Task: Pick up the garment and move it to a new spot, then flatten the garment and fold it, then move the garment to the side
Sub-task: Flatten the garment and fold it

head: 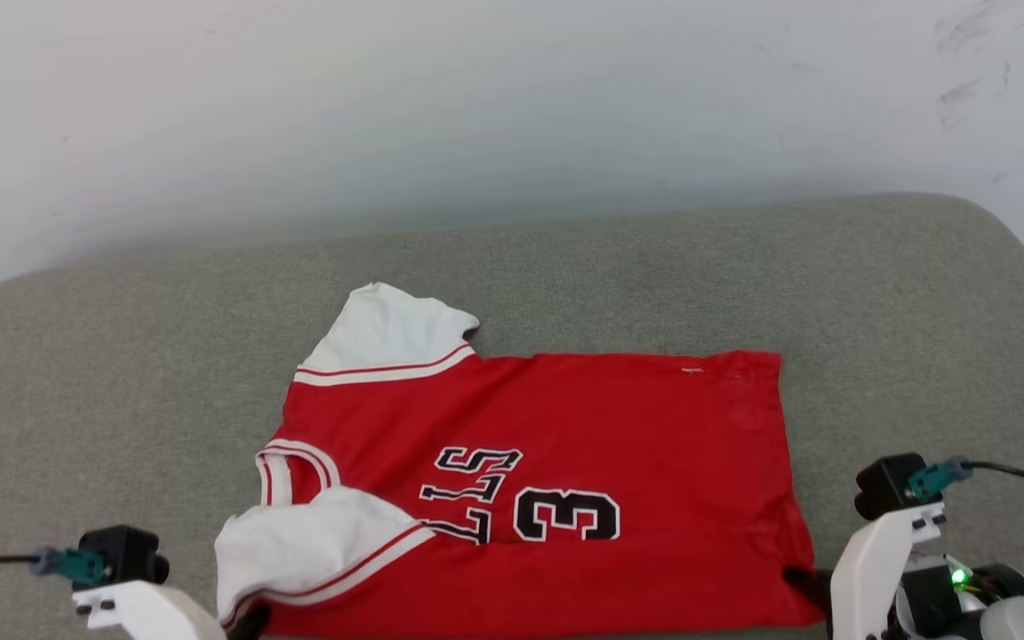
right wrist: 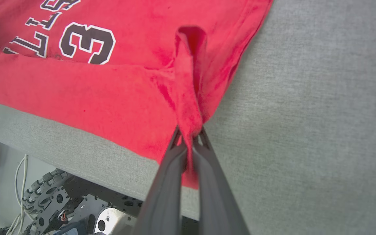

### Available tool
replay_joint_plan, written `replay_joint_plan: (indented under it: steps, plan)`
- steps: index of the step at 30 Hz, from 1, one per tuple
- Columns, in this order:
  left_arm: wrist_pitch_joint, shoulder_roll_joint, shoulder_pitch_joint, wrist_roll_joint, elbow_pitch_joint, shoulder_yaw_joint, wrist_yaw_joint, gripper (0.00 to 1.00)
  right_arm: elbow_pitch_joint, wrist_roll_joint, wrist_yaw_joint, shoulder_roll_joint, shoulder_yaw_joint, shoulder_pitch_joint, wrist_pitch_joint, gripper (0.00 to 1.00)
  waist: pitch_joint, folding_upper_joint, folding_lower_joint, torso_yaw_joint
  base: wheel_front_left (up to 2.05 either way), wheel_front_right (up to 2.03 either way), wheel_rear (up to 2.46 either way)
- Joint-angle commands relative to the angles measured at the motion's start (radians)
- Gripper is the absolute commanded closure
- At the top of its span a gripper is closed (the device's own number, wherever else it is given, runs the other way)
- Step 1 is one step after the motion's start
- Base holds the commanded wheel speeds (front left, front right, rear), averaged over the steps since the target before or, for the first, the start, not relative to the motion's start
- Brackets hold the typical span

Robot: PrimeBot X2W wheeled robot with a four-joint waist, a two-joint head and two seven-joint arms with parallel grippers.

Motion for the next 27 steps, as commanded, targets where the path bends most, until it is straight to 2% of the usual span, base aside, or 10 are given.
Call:
replay_joint_plan:
  steps: [1, 4, 10, 11, 13, 14, 15, 16, 21, 27]
  plan:
    - [-0.005, 0.003, 0.013, -0.004, -0.004, 0.006, 0.005, 1.0, -0.006, 0.0, 0.0, 0.001, -0.005, 0.011, 0.003, 1.0, -0.001, 0.0, 0.0001, 0.0, 0.0, 0.0, 0.0]
    - [0.002, 0.001, 0.047, -0.023, -0.01, 0.003, 0.013, 1.0, -0.016, -0.01, 0.0, 0.004, -0.021, 0.049, 0.016, 1.0, 0.001, 0.0, 0.0001, 0.003, 0.0, 0.0, 0.0]
    - [0.021, -0.058, 0.052, -0.061, 0.063, -0.034, -0.023, 1.0, 0.01, -0.033, 0.0, 0.015, -0.005, 0.075, -0.004, 1.0, 0.014, 0.0, 0.0001, 0.0, 0.0, 0.0, 0.0]
    - [0.012, -0.069, 0.04, -0.059, 0.081, -0.034, -0.029, 1.0, 0.017, -0.034, 0.0, 0.018, -0.002, 0.076, -0.017, 0.89, 0.018, 0.0, 0.0001, -0.001, 0.0, 0.0, 0.0]
    - [0.0, -0.088, 0.02, -0.05, 0.116, -0.041, -0.043, 1.0, 0.026, -0.038, 0.0, 0.018, 0.003, 0.08, -0.047, 0.0, 0.025, 0.0, 0.0001, 0.0, 0.0, 0.0, 0.0]
    - [-0.009, -0.098, 0.011, -0.047, 0.129, -0.041, -0.051, 0.76, 0.026, -0.04, 0.0, 0.018, 0.004, 0.079, -0.068, 0.0, 0.028, 0.0, 0.0001, -0.001, 0.0, 0.0, 0.0]
    - [-0.019, -0.104, 0.002, -0.045, 0.144, -0.039, -0.057, 0.25, 0.025, -0.047, 0.0, 0.016, 0.008, 0.078, -0.091, 0.0, 0.029, 0.0, 0.0001, -0.001, 0.0, 0.0, 0.0]
    - [-0.028, -0.108, -0.005, -0.041, 0.154, -0.037, -0.063, 0.0, 0.019, -0.05, 0.0, 0.014, 0.01, 0.078, -0.121, 0.0, 0.03, 0.0, 0.0001, -0.002, 0.0, 0.0, 0.0]
    - [-0.077, -0.1, -0.023, -0.015, 0.172, -0.015, -0.068, 0.0, -0.014, -0.075, 0.0, 0.021, 0.022, 0.061, -0.31, 0.0, 0.028, 0.0, 0.0001, -0.018, 0.0, 0.0, 0.0]
    - [-0.151, -0.072, -0.054, 0.06, 0.136, 0.008, -0.038, 0.0, -0.036, -0.138, 0.0, 0.06, -0.022, 0.035, -0.552, 0.0, 0.015, 0.0, 0.0001, -0.024, 0.0, 0.0, 0.0]
